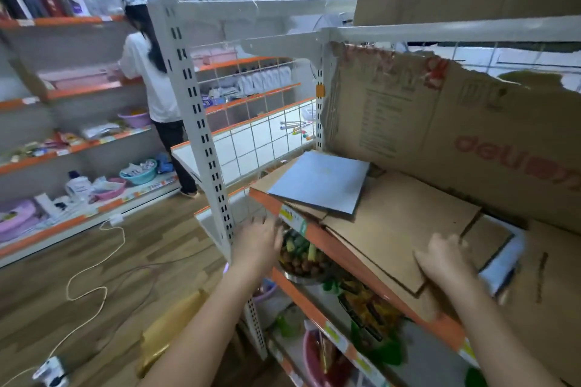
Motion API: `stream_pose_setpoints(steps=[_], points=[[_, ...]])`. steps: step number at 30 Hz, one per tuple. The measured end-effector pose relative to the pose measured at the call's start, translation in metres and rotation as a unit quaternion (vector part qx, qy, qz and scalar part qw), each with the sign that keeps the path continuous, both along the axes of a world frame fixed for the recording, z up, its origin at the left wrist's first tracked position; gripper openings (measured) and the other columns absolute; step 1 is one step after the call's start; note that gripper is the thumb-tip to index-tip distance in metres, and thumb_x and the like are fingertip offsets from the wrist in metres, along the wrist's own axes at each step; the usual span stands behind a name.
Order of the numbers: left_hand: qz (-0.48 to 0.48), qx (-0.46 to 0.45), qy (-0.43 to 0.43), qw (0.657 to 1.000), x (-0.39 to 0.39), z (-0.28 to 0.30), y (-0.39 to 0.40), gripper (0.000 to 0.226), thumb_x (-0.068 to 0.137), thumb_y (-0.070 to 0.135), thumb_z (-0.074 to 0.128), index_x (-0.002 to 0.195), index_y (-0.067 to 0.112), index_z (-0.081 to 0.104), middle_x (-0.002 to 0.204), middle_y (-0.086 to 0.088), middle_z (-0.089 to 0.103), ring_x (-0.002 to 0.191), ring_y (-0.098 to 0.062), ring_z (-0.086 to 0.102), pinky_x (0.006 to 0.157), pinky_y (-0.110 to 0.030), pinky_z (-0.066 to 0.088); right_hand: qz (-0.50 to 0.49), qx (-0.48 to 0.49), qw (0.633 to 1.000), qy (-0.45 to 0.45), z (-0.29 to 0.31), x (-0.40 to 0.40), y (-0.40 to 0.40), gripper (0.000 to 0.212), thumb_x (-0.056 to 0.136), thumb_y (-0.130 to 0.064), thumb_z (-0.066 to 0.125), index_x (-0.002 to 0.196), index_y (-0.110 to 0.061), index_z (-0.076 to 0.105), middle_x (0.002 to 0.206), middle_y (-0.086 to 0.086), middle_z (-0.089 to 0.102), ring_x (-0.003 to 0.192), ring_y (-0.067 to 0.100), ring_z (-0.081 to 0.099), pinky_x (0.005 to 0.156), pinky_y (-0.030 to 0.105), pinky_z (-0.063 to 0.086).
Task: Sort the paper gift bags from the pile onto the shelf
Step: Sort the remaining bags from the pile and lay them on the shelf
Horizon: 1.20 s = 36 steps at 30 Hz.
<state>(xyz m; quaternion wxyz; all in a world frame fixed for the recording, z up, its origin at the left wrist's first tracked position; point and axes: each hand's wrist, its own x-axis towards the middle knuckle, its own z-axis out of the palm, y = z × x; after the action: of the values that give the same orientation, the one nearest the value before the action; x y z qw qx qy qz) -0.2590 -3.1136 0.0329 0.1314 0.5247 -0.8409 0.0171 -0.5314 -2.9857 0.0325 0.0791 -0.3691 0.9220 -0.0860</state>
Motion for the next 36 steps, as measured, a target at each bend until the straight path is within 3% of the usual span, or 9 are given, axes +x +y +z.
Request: stream_pose_setpoints(steps=[4, 8, 13, 15, 21, 25, 28, 32, 36], points=[[0.000, -0.027, -0.008, 1.000, -0.032, 0.009, -0.068, 0.035, 0.098, 0.036, 0.030, 0.114, 0.016, 0.055, 0.112, -0.003, 0.058, 0.103, -0.021, 0.051, 0.082, -0.032, 0.041, -0.032, 0.016, 0.998, 0.054, -0.007, -0.004, -0.012, 0.049, 0.092, -0.043, 0.044, 0.125, -0.007, 0.044, 0.130, 0.017, 0.046, 0.119, 0.030, 0.042, 0.095, 0.034, 0.040], [0.020, 0.061, -0.006, 0.998, -0.057, 0.011, -0.118, 0.050, 0.095, 0.047, 0.034, 0.126, 0.011, 0.050, 0.124, -0.009, 0.056, 0.116, -0.027, 0.047, 0.095, -0.036, 0.039, -0.074, 0.001, 0.996, 0.044, -0.011, -0.001, -0.019, 0.054, 0.090, -0.048, 0.045, 0.124, -0.006, 0.045, 0.127, 0.017, 0.048, 0.117, 0.030, 0.042, 0.091, 0.034, 0.041], [0.014, 0.155, 0.021, 0.988, -0.077, 0.020, -0.147, 0.061, 0.078, 0.062, 0.055, 0.111, 0.010, 0.054, 0.095, -0.005, 0.057, 0.100, -0.025, 0.057, 0.077, -0.033, 0.044, -0.141, 0.010, 0.990, -0.019, -0.003, 0.002, -0.027, 0.081, 0.083, -0.062, 0.049, 0.137, -0.005, 0.031, 0.138, 0.016, 0.038, 0.125, 0.032, 0.035, 0.098, 0.035, 0.036], [-0.025, 0.201, 0.057, 0.978, -0.079, 0.021, -0.158, 0.067, 0.076, 0.053, 0.064, 0.126, 0.014, 0.045, 0.104, -0.004, 0.056, 0.104, -0.024, 0.055, 0.075, -0.031, 0.042, -0.176, 0.014, 0.983, -0.041, 0.000, 0.005, -0.032, 0.086, 0.078, -0.064, 0.054, 0.136, -0.005, 0.030, 0.137, 0.017, 0.038, 0.125, 0.034, 0.034, 0.099, 0.037, 0.037], [-0.176, 0.321, 0.233, 0.901, -0.072, 0.014, -0.193, 0.096, 0.057, 0.042, 0.070, 0.136, 0.059, 0.019, 0.134, 0.017, 0.049, 0.121, -0.014, 0.049, 0.098, -0.044, 0.045, -0.297, -0.031, 0.948, -0.113, 0.011, 0.011, -0.044, 0.093, 0.073, -0.049, 0.071, 0.138, -0.002, 0.026, 0.138, 0.022, 0.036, 0.124, 0.039, 0.038, 0.097, 0.044, 0.041], [-0.176, 0.388, 0.315, 0.848, -0.064, 0.016, -0.195, 0.073, 0.078, 0.019, 0.070, 0.138, 0.032, 0.032, 0.117, 0.007, 0.054, 0.114, -0.019, 0.054, 0.086, -0.034, 0.045, -0.354, -0.181, 0.896, -0.196, 0.013, 0.016, -0.043, 0.071, 0.080, -0.020, 0.071, 0.135, 0.005, 0.033, 0.130, 0.026, 0.047, 0.115, 0.039, 0.048, 0.089, 0.041, 0.044], [-0.194, 0.436, 0.367, 0.798, -0.057, 0.016, -0.195, 0.047, 0.087, 0.005, 0.060, 0.119, 0.030, 0.036, 0.114, -0.001, 0.050, 0.108, -0.026, 0.053, 0.078, -0.032, 0.045, -0.372, -0.274, 0.862, -0.209, 0.017, 0.021, -0.040, 0.053, 0.086, -0.006, 0.059, 0.135, 0.001, 0.039, 0.128, 0.023, 0.052, 0.113, 0.037, 0.050, 0.093, 0.041, 0.042], [-0.208, 0.515, 0.427, 0.713, -0.051, 0.014, -0.202, 0.035, 0.091, 0.006, 0.056, 0.107, 0.034, 0.041, 0.116, -0.006, 0.056, 0.102, -0.028, 0.058, 0.077, -0.036, 0.048, -0.382, -0.355, 0.828, -0.204, 0.027, 0.031, -0.025, 0.045, 0.089, -0.010, 0.056, 0.133, -0.017, 0.046, 0.124, 0.016, 0.056, 0.104, 0.032, 0.056, 0.090, 0.047, 0.048], [-0.229, 0.536, 0.424, 0.693, -0.054, 0.011, -0.202, 0.033, 0.091, 0.011, 0.058, 0.115, 0.031, 0.048, 0.107, 0.000, 0.067, 0.081, -0.017, 0.069, 0.061, -0.033, 0.054, -0.403, -0.424, 0.787, -0.196, 0.046, 0.044, 0.007, 0.038, 0.093, -0.014, 0.053, 0.129, -0.023, 0.048, 0.117, 0.011, 0.056, 0.087, 0.022, 0.059, 0.068, 0.034, 0.049]])
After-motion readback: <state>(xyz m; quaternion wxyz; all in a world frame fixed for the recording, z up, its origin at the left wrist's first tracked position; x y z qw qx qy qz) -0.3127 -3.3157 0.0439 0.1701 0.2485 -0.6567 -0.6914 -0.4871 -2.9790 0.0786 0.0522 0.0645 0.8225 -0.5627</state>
